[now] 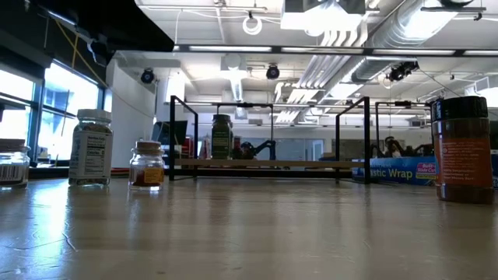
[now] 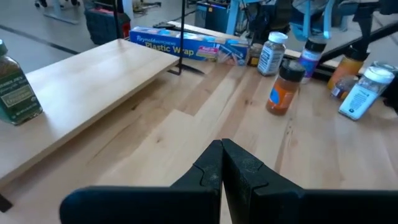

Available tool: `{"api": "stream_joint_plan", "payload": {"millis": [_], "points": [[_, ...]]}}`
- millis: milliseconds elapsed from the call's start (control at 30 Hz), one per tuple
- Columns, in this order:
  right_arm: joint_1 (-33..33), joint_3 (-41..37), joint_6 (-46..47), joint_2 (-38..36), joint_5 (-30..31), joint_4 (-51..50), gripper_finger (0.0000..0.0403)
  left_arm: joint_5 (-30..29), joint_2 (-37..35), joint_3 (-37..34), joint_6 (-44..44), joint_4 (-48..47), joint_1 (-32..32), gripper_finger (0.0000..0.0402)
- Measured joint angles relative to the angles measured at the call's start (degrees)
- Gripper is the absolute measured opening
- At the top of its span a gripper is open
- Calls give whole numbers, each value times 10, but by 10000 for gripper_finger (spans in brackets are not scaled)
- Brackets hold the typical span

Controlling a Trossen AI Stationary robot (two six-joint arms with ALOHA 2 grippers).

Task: Shelf spices
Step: Put the green seasoning bottle on the shelf aligned with the other green seasoning bottles

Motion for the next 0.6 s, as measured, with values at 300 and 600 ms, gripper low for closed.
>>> {"api": "stream_joint_plan", "payload": {"millis": [300,600], "points": [[-1,0,9,48,-64,37,262,-3,11,0,-2,2,-7,0],[4,0,31,80,-26,32,262,1,12,0,-1,-1,-10,0]]}}
